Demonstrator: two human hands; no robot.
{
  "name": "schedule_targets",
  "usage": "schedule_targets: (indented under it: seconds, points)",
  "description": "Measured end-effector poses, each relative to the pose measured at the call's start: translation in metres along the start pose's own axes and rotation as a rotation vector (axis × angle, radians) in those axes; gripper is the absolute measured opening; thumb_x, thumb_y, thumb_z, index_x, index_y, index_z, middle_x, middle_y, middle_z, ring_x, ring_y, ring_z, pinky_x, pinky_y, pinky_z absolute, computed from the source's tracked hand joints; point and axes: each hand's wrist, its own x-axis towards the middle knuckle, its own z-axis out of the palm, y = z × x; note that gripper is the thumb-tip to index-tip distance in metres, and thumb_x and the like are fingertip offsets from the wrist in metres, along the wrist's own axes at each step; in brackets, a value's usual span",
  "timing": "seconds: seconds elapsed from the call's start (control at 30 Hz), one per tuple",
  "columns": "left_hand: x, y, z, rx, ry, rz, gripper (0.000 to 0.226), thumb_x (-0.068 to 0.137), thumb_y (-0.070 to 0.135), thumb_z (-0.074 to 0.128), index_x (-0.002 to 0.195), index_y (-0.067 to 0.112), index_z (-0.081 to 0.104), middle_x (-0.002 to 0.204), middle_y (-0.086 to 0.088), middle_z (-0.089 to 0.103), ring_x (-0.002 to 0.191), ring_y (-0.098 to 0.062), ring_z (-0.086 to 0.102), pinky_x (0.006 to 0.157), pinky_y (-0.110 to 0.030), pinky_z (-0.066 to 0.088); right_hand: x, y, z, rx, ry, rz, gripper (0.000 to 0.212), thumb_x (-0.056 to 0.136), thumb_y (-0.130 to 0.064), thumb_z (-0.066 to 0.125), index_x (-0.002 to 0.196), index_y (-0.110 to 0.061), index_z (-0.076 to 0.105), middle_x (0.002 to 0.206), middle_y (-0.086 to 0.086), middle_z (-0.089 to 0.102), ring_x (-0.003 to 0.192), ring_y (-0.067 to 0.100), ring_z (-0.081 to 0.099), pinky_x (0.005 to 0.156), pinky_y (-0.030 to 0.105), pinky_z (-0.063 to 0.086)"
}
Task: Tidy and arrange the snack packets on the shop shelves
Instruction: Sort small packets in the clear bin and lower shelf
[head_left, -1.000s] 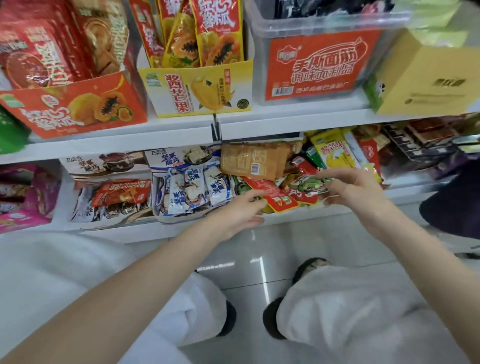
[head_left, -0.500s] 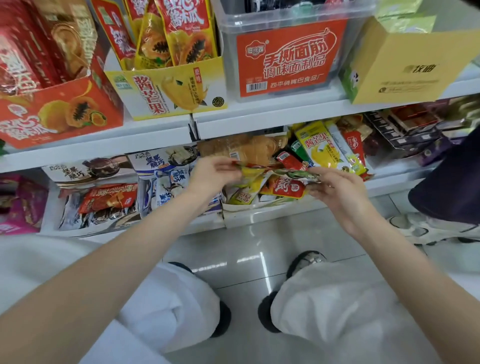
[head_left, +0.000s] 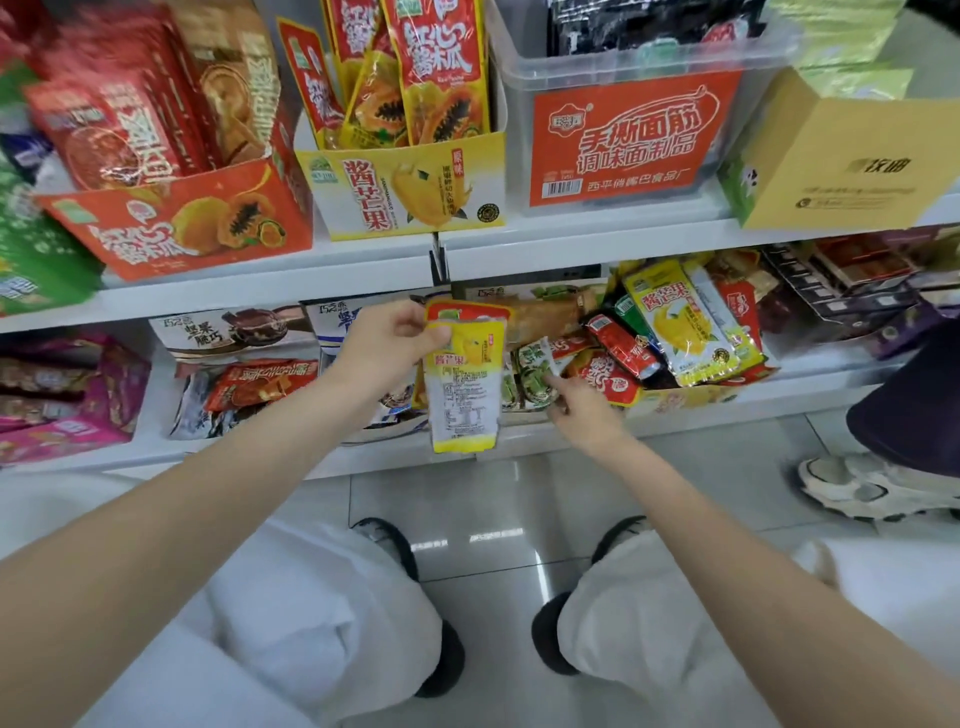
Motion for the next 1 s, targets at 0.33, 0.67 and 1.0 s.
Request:
schedule_targets:
  seconds: [0.33, 0.67, 1.0]
  points:
    - [0.001, -0.01, -0.013, -0.003, -0.046, -0.048, 0.008, 0.089, 0.008, 0.057, 0.089, 0.016, 0.058, 0.088, -0.001, 0.066, 0.079, -0.011, 0.063, 0.073, -0.024, 0.053, -0.041, 0.035, -0.034, -0.155, 0.344, 0.078, 0.039, 0.09, -0.008, 0.05, 0.129, -0.01, 0.047, 0.087, 0.015, 0.066, 0.078, 0.032, 0.06, 0.06, 0.031, 0.043]
    - [0.001, -0.011, 0.005, -0.014, -0.071, -0.135, 0.011, 0.089, 0.012, 0.058, 0.1, 0.013, 0.059, 0.1, -0.007, 0.066, 0.092, -0.022, 0.063, 0.084, -0.04, 0.051, -0.045, 0.017, -0.045, 0.029, 0.323, -0.016, 0.033, 0.089, -0.013, 0.057, 0.12, -0.006, 0.06, 0.106, 0.015, 0.069, 0.092, 0.028, 0.066, 0.081, 0.027, 0.047]
    - [-0.016, 0.007, 0.0, 0.056, -0.032, -0.067, 0.014, 0.086, 0.02, 0.063, 0.092, 0.007, 0.062, 0.099, -0.022, 0.067, 0.097, -0.037, 0.063, 0.09, -0.048, 0.05, -0.083, -0.042, -0.119, 0.074, 0.65, -0.279, 0.008, 0.084, -0.008, 0.061, 0.083, -0.016, 0.062, 0.069, -0.006, 0.056, 0.062, 0.016, 0.051, 0.062, 0.02, 0.039]
